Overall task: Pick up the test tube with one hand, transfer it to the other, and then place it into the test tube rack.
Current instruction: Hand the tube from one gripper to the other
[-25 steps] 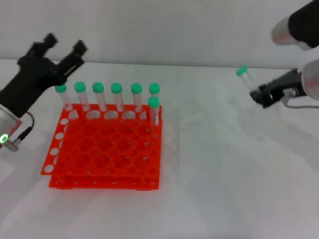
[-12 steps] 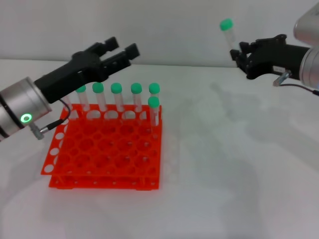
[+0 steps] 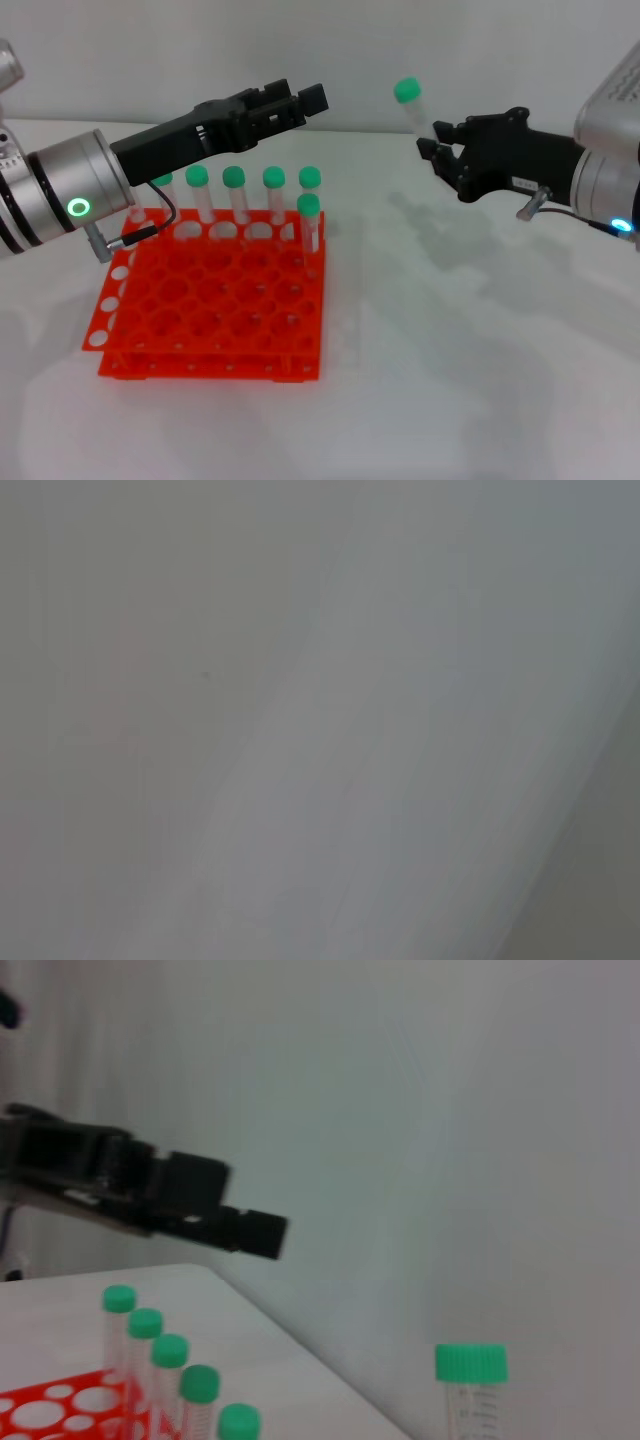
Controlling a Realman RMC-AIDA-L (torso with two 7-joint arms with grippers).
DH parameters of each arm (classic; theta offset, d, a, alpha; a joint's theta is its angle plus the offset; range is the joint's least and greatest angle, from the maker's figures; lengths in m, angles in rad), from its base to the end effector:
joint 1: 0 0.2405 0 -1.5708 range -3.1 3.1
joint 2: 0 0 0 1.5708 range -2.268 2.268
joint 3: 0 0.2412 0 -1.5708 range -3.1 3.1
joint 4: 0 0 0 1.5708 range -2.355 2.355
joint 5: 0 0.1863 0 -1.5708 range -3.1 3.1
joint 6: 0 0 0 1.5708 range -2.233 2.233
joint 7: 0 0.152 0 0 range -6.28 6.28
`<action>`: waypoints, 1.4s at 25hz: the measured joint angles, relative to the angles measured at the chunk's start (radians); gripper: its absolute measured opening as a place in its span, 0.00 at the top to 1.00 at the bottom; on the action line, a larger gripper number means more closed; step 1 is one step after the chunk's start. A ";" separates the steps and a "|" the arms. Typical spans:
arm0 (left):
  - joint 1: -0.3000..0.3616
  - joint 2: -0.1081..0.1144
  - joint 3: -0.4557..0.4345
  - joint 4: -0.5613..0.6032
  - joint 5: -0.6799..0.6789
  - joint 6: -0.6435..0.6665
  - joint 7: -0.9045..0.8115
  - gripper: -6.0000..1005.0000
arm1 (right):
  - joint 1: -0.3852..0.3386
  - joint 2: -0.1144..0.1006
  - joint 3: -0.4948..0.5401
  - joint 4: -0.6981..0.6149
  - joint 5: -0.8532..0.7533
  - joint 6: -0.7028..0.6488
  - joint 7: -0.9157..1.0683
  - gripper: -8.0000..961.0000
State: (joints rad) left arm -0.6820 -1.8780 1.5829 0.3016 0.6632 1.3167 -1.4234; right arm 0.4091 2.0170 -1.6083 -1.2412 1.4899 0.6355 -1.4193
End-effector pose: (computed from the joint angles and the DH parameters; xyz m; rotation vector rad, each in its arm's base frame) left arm -0.1787 0.3722 0.0248 -2.4006 -0.8996 -1.2525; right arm 0.1343 0.3700 -0.0005 -2.3742 0.2595 0.4952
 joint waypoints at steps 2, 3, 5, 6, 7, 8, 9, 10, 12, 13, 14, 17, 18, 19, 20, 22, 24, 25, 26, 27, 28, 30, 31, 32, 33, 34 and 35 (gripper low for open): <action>-0.001 0.001 0.000 0.002 0.002 -0.001 -0.005 0.13 | -0.004 0.000 -0.011 0.005 0.025 0.004 -0.039 0.78; -0.002 0.000 0.000 0.003 0.003 -0.004 -0.014 0.13 | -0.005 0.001 -0.016 0.005 0.029 0.006 -0.045 0.78; -0.006 0.000 0.000 0.004 0.011 -0.015 -0.030 0.13 | -0.005 0.001 -0.030 0.005 0.038 0.007 -0.053 0.78; -0.009 0.001 0.000 0.004 0.024 -0.022 -0.038 0.13 | -0.005 0.001 -0.037 0.002 0.041 0.007 -0.056 0.78; -0.013 0.001 0.000 0.004 0.035 -0.029 -0.046 0.13 | -0.005 0.001 -0.043 -0.002 0.043 0.006 -0.057 0.78; -0.019 0.000 0.000 0.004 0.051 -0.038 -0.055 0.13 | -0.003 0.002 -0.048 -0.006 0.044 0.005 -0.057 0.78; -0.025 0.000 0.000 0.004 0.067 -0.048 -0.065 0.13 | 0.001 0.002 -0.057 -0.013 0.046 0.004 -0.057 0.78; -0.030 0.000 0.000 0.005 0.079 -0.057 -0.072 0.13 | 0.002 0.002 -0.059 -0.015 0.048 0.003 -0.057 0.78; -0.042 -0.004 0.000 0.005 0.109 -0.081 -0.088 0.13 | 0.006 0.002 -0.067 -0.027 0.050 0.003 -0.058 0.78; -0.048 -0.007 0.000 0.006 0.122 -0.091 -0.092 0.13 | 0.007 0.002 -0.069 -0.033 0.050 0.003 -0.058 0.78; -0.052 -0.009 0.000 0.006 0.133 -0.097 -0.094 0.13 | 0.007 0.002 -0.070 -0.041 0.049 0.003 -0.058 0.78; -0.060 -0.014 0.000 0.020 0.157 -0.104 -0.087 0.13 | 0.008 0.000 -0.071 -0.064 0.045 0.005 -0.058 0.78; -0.060 -0.014 0.000 0.029 0.163 -0.105 -0.082 0.13 | 0.008 -0.001 -0.071 -0.068 0.044 0.006 -0.058 0.78; -0.059 -0.014 0.000 0.040 0.167 -0.105 -0.073 0.13 | 0.008 -0.002 -0.072 -0.070 0.044 0.006 -0.058 0.78; -0.057 -0.016 0.000 0.052 0.173 -0.106 -0.061 0.13 | 0.009 -0.002 -0.072 -0.070 0.043 0.007 -0.058 0.78; -0.050 -0.023 0.000 0.074 0.179 -0.106 -0.024 0.13 | 0.009 -0.003 -0.071 -0.071 0.039 0.007 -0.058 0.78; -0.037 -0.033 0.000 0.096 0.180 -0.106 0.016 0.13 | 0.009 -0.004 -0.068 -0.071 0.033 0.007 -0.058 0.78; -0.028 -0.038 -0.003 0.109 0.181 -0.106 0.036 0.13 | 0.009 -0.004 -0.066 -0.071 0.030 0.007 -0.058 0.78; -0.016 -0.045 -0.007 0.122 0.182 -0.106 0.059 0.13 | 0.009 -0.004 -0.064 -0.071 0.030 0.006 -0.058 0.78; -0.007 -0.051 -0.014 0.129 0.184 -0.107 0.077 0.13 | 0.010 -0.004 -0.063 -0.071 0.030 0.005 -0.058 0.78; 0.004 -0.057 -0.027 0.138 0.189 -0.109 0.092 0.13 | 0.010 -0.005 -0.061 -0.072 0.030 0.004 -0.058 0.78; 0.019 -0.067 -0.052 0.148 0.203 -0.112 0.103 0.13 | 0.010 -0.006 -0.059 -0.073 0.030 0.002 -0.056 0.78; 0.025 -0.071 -0.066 0.152 0.217 -0.113 0.106 0.13 | 0.010 -0.006 -0.059 -0.073 0.030 0.002 -0.056 0.78; 0.029 -0.074 -0.078 0.155 0.226 -0.114 0.107 0.13 | 0.010 -0.006 -0.059 -0.074 0.030 0.002 -0.056 0.78; 0.035 -0.078 -0.096 0.159 0.241 -0.113 0.108 0.13 | 0.010 -0.006 -0.059 -0.074 0.029 0.002 -0.056 0.78; 0.038 -0.081 -0.107 0.162 0.250 -0.112 0.108 0.13 | 0.010 -0.006 -0.059 -0.076 0.029 0.003 -0.056 0.78; 0.042 -0.083 -0.112 0.165 0.256 -0.111 0.108 0.13 | 0.010 -0.006 -0.059 -0.077 0.030 0.003 -0.056 0.77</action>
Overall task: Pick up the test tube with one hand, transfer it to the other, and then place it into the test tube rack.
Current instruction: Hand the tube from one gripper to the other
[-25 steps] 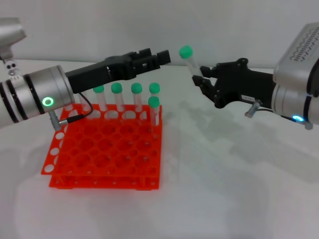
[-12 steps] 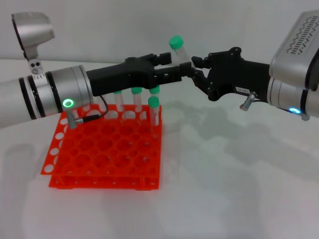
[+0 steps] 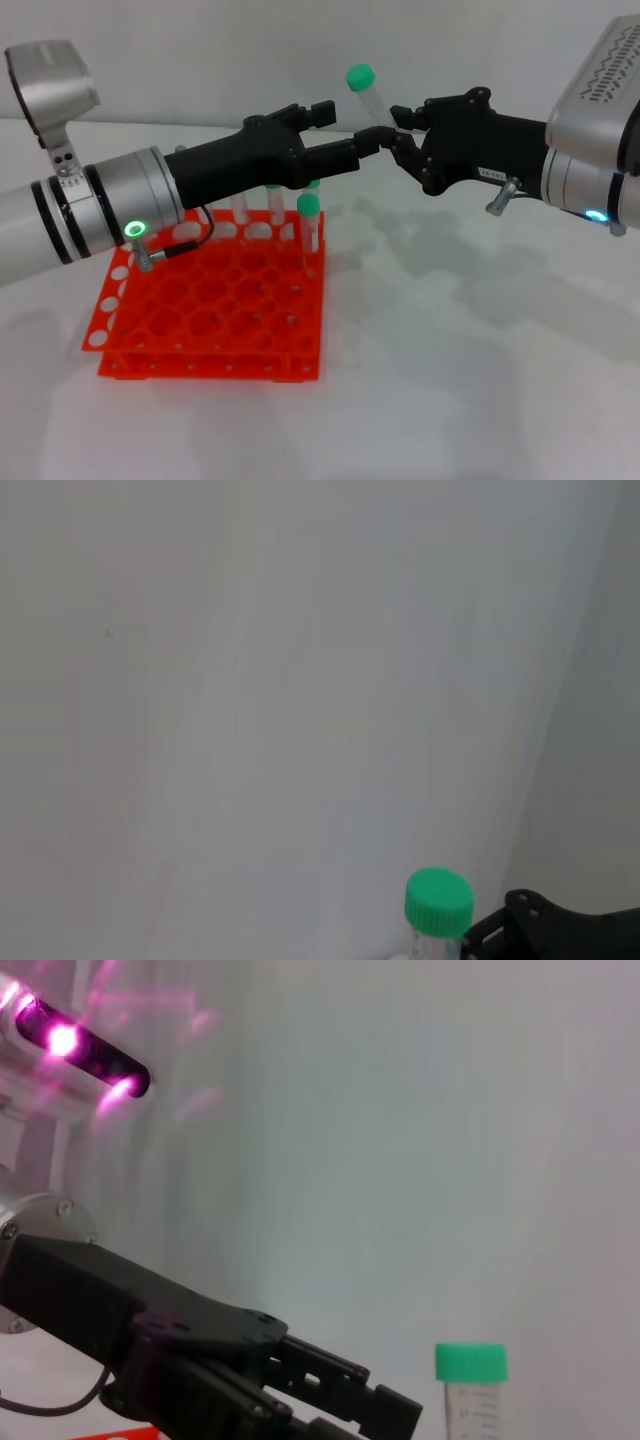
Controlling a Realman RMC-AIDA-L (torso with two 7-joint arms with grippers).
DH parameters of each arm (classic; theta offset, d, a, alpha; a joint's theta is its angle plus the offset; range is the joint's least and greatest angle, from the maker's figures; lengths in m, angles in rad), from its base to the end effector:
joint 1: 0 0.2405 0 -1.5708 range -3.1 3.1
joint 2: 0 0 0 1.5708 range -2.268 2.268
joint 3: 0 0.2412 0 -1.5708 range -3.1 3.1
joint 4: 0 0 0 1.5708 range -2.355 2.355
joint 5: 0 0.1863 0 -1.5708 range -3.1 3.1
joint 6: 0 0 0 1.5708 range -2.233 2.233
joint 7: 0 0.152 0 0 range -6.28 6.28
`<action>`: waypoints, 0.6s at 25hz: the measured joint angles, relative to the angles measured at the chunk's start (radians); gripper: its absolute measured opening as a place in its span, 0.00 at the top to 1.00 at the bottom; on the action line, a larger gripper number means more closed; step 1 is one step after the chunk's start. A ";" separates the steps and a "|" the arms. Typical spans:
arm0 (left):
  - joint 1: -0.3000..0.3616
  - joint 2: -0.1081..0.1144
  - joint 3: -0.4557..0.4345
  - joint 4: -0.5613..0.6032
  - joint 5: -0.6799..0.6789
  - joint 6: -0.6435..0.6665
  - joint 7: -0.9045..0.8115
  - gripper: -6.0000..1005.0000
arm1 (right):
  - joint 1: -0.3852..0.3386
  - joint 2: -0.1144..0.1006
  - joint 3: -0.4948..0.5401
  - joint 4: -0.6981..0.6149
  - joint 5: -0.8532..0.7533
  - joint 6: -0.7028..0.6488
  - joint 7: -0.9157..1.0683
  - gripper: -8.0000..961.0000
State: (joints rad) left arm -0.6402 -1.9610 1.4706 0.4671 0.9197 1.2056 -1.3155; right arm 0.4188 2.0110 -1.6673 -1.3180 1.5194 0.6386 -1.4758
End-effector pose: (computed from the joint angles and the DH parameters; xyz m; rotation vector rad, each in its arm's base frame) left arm -0.1641 0.3660 -0.0050 -2.4953 -0.6490 -1.0933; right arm 0.1038 0.3606 -0.0045 -2.4142 0.0888 0.5392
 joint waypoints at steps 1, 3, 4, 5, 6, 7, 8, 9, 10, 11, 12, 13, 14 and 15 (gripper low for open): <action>0.007 -0.003 -0.006 0.007 0.005 0.001 0.001 0.13 | 0.000 0.000 0.000 -0.002 0.000 0.001 0.000 0.77; 0.017 -0.006 -0.008 0.021 0.011 0.002 0.003 0.13 | 0.000 0.000 -0.004 -0.004 0.000 0.002 -0.001 0.77; 0.022 -0.008 -0.008 0.028 0.014 0.002 0.005 0.13 | 0.000 0.001 -0.007 -0.004 0.000 0.002 -0.002 0.77; 0.023 -0.008 -0.008 0.030 0.015 0.002 0.006 0.13 | 0.000 0.001 -0.009 -0.005 0.000 0.002 -0.002 0.77; 0.024 -0.009 -0.008 0.033 0.017 0.003 0.008 0.13 | 0.000 0.001 -0.013 -0.005 0.000 0.003 -0.003 0.77; 0.025 -0.009 -0.008 0.033 0.018 0.004 0.010 0.14 | 0.000 0.001 -0.013 -0.005 0.000 0.003 -0.003 0.77; 0.025 -0.010 -0.009 0.033 0.018 0.005 0.011 0.14 | 0.000 0.001 -0.019 -0.005 0.000 0.003 -0.005 0.77; 0.025 -0.010 -0.009 0.033 0.018 0.005 0.013 0.14 | 0.000 0.002 -0.028 -0.005 0.000 0.003 -0.009 0.77; 0.025 -0.010 -0.009 0.034 0.018 0.005 0.014 0.14 | 0.000 0.002 -0.031 -0.005 0.000 0.002 -0.010 0.77; 0.024 -0.010 -0.009 0.034 0.018 0.004 0.016 0.14 | -0.001 0.002 -0.034 -0.006 0.000 0.002 -0.011 0.77; 0.024 -0.010 -0.009 0.034 0.018 0.001 0.018 0.14 | -0.002 0.003 -0.036 -0.006 0.000 0.002 -0.011 0.77; 0.024 -0.010 -0.009 0.034 0.018 0.000 0.021 0.14 | -0.002 0.003 -0.036 -0.007 0.001 0.002 -0.011 0.77; 0.023 -0.010 -0.009 0.034 0.018 -0.001 0.024 0.14 | -0.003 0.003 -0.037 -0.007 0.001 0.002 -0.011 0.77; 0.023 -0.010 -0.009 0.034 0.018 -0.002 0.026 0.14 | -0.004 0.003 -0.038 -0.008 0.001 0.003 -0.011 0.77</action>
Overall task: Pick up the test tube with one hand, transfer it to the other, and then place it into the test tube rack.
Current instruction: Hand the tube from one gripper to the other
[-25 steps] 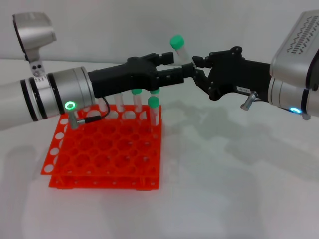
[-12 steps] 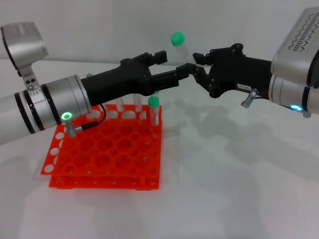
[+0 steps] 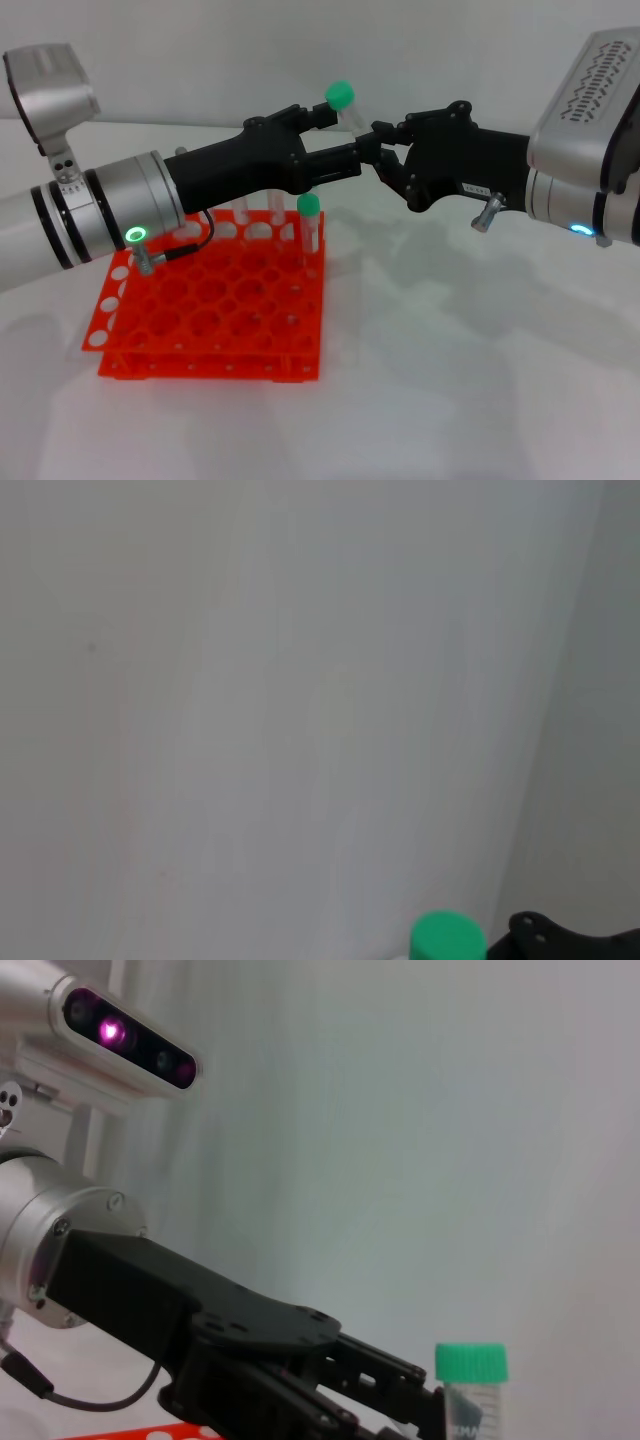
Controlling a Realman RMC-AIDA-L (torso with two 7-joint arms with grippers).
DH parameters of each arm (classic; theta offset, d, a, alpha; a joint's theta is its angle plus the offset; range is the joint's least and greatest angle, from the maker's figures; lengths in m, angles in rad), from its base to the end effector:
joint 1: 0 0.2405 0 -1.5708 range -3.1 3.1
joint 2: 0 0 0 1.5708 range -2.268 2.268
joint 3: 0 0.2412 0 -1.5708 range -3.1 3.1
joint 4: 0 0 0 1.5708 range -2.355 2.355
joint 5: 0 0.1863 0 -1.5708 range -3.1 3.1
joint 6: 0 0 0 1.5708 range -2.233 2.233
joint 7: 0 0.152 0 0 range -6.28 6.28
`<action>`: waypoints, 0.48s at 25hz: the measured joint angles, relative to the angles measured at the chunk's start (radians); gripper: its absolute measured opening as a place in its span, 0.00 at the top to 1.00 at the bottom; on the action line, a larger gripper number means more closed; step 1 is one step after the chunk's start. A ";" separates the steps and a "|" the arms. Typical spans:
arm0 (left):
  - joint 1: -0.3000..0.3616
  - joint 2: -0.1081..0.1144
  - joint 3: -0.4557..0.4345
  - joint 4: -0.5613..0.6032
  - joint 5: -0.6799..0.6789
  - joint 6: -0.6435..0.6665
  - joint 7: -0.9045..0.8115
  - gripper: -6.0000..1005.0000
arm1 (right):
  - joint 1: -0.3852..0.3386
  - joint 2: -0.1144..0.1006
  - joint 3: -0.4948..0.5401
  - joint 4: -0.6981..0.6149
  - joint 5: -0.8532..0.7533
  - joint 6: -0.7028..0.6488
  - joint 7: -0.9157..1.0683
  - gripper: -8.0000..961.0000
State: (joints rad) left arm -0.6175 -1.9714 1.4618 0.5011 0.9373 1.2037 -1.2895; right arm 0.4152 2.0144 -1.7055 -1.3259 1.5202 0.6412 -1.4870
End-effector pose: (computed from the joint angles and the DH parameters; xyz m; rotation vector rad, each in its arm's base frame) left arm -0.1636 0.3623 -0.0059 -2.4952 -0.6002 -1.0899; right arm 0.0996 0.3531 -0.0144 -2.4505 0.0561 0.5361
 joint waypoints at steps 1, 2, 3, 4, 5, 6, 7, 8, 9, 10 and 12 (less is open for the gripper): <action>-0.001 0.000 0.000 0.000 0.000 0.000 0.000 0.14 | -0.001 0.001 -0.003 -0.001 0.000 0.000 0.000 0.77; -0.001 0.000 0.000 0.000 -0.001 0.000 0.000 0.14 | -0.001 0.001 -0.005 -0.003 0.000 0.000 0.000 0.77; -0.002 0.000 0.000 0.000 -0.001 0.000 0.001 0.14 | -0.002 0.001 -0.010 -0.006 0.000 0.000 0.000 0.77; -0.003 0.000 0.000 0.001 -0.002 0.000 0.001 0.14 | -0.003 0.001 -0.013 -0.008 0.000 -0.001 -0.001 0.77; -0.003 0.000 0.000 0.000 -0.002 0.000 0.001 0.14 | -0.003 0.001 -0.017 -0.009 0.000 -0.002 -0.001 0.77; -0.004 0.000 0.000 0.001 -0.002 0.000 0.001 0.14 | -0.003 0.001 -0.018 -0.010 0.000 -0.002 -0.001 0.77; -0.005 0.000 0.000 0.001 -0.002 0.000 0.001 0.16 | -0.003 0.001 -0.020 -0.010 0.000 -0.003 -0.001 0.77; -0.005 0.000 -0.001 0.001 -0.002 0.000 0.001 0.19 | -0.003 0.001 -0.021 -0.010 0.000 -0.004 -0.001 0.77; -0.005 0.000 -0.007 0.001 -0.002 0.000 0.001 0.22 | -0.003 0.001 -0.021 -0.010 0.000 -0.005 -0.001 0.77; -0.004 -0.001 -0.013 0.001 -0.002 0.001 0.003 0.24 | -0.004 0.001 -0.021 -0.010 0.000 -0.006 -0.001 0.77; 0.000 -0.004 -0.023 0.001 -0.001 0.005 0.008 0.30 | -0.004 0.001 -0.019 -0.009 0.000 -0.009 -0.001 0.77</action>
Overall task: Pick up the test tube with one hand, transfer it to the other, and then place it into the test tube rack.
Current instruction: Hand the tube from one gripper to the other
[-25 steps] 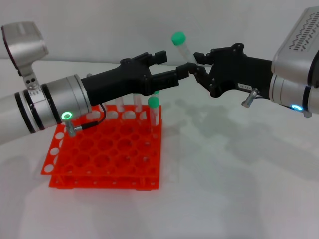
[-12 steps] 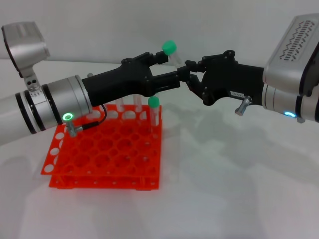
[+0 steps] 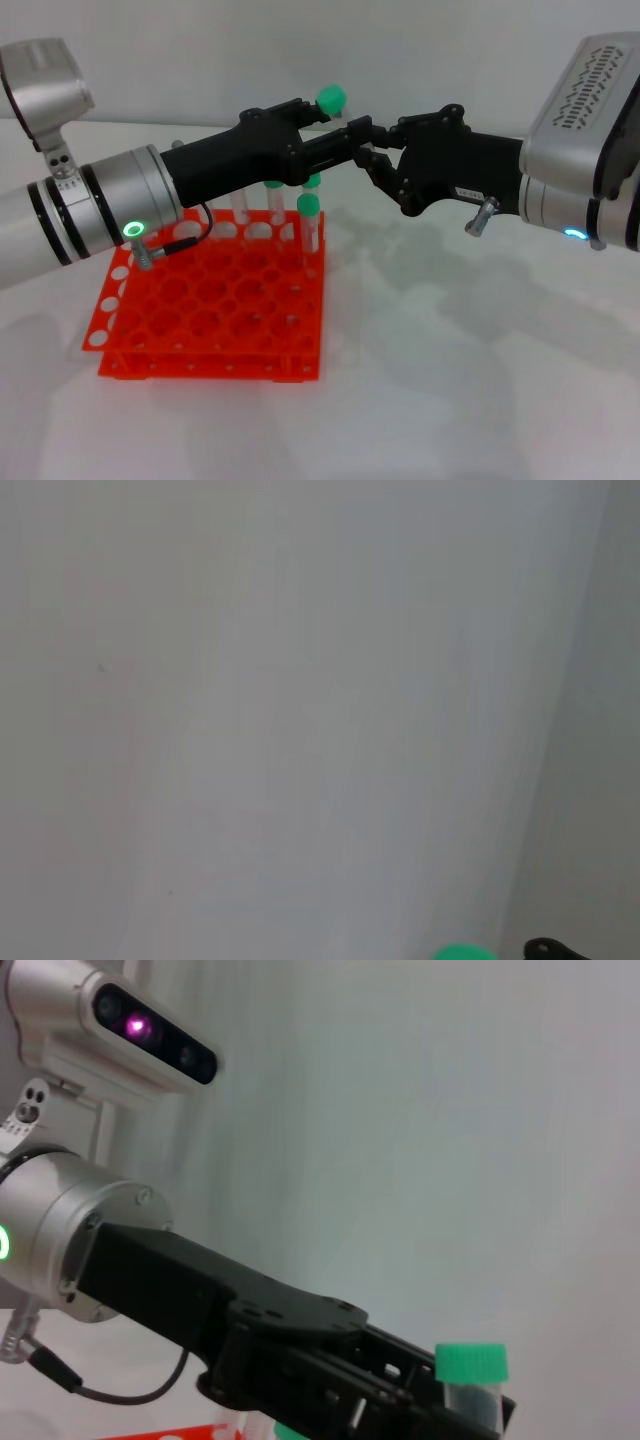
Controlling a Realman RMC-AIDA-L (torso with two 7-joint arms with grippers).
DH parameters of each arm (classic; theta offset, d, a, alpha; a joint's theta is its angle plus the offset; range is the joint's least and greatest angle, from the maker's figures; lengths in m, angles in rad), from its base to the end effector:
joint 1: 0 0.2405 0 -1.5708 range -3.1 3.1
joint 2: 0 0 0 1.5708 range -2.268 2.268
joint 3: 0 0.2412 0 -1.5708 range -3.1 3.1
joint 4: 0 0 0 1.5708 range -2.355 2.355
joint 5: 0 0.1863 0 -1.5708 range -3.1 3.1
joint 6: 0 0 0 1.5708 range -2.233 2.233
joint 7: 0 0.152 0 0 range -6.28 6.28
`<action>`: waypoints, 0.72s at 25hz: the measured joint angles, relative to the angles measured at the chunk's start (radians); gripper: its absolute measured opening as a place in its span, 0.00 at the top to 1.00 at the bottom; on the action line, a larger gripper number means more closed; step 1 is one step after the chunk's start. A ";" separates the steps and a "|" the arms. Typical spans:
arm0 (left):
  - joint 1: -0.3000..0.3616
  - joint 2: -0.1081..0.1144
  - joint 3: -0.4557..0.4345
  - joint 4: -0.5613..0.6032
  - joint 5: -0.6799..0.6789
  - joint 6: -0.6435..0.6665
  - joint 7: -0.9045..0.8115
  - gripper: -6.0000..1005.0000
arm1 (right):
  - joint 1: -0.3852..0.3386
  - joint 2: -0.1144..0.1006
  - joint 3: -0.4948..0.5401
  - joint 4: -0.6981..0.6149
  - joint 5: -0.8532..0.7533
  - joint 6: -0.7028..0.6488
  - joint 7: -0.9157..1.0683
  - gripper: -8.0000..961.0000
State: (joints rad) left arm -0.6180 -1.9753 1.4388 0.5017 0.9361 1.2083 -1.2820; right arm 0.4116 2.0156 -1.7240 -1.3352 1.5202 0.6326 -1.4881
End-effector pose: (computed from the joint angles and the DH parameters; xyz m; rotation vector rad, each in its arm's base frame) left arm -0.1622 0.3642 -0.0027 -2.4735 -0.5919 -1.1102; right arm 0.0970 0.3501 -0.0175 -2.4568 0.0436 0.5385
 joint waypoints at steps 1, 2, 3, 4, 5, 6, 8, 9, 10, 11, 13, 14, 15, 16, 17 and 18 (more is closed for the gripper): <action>0.001 -0.002 -0.001 0.000 0.000 0.001 0.002 0.31 | 0.000 0.000 0.002 0.001 0.000 -0.001 0.000 0.77; 0.002 -0.003 -0.001 0.000 -0.001 0.002 0.006 0.32 | 0.000 0.000 0.003 0.001 0.000 -0.001 0.000 0.77; 0.002 -0.003 -0.002 0.000 -0.001 0.002 0.006 0.33 | 0.000 0.000 0.004 0.001 0.000 -0.001 0.000 0.77; 0.002 -0.003 -0.002 0.000 -0.001 0.002 0.007 0.34 | -0.001 0.000 0.004 0.001 0.000 -0.003 0.000 0.77; 0.002 -0.004 -0.002 0.000 -0.001 0.002 0.007 0.36 | -0.001 0.000 0.004 0.001 0.000 -0.005 0.000 0.77; 0.002 -0.004 -0.002 0.000 -0.001 0.002 0.007 0.37 | -0.001 0.000 0.004 0.001 0.000 -0.009 0.000 0.77; 0.002 -0.005 -0.002 0.000 -0.001 0.003 0.007 0.39 | -0.001 0.000 0.002 0.000 0.000 -0.013 0.000 0.76; 0.002 -0.005 -0.002 0.000 0.000 0.003 0.007 0.40 | -0.001 0.000 0.001 0.000 0.000 -0.014 0.000 0.76; 0.003 -0.005 -0.002 0.000 0.000 0.003 0.007 0.41 | -0.002 0.000 0.000 0.000 0.000 -0.014 0.000 0.76; 0.003 -0.005 -0.002 0.000 0.000 0.002 0.007 0.43 | -0.002 0.000 -0.001 0.000 0.000 -0.014 0.000 0.76; 0.002 -0.005 -0.002 0.000 0.000 -0.001 0.007 0.47 | -0.002 0.000 -0.002 0.000 0.000 -0.014 0.000 0.76; 0.002 -0.005 -0.002 0.000 -0.001 -0.002 0.008 0.49 | -0.001 0.000 -0.003 0.000 0.000 -0.014 0.000 0.76; 0.002 -0.005 -0.002 0.000 -0.001 -0.003 0.009 0.51 | 0.001 0.000 -0.004 0.000 0.000 -0.015 0.000 0.76; 0.002 -0.005 -0.002 0.000 -0.001 -0.003 0.009 0.53 | 0.002 0.000 -0.004 0.000 0.000 -0.015 0.000 0.76; 0.003 -0.007 -0.021 0.000 0.002 -0.004 0.016 0.55 | 0.002 0.000 -0.004 0.000 0.000 -0.015 0.000 0.76; 0.003 -0.007 -0.021 0.000 0.002 -0.004 0.016 0.55 | 0.004 0.000 -0.004 0.001 0.000 -0.015 0.000 0.76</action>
State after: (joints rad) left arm -0.6147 -1.9823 1.4175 0.5016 0.9382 1.2044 -1.2663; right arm 0.4152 2.0156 -1.7276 -1.3342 1.5201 0.6181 -1.4879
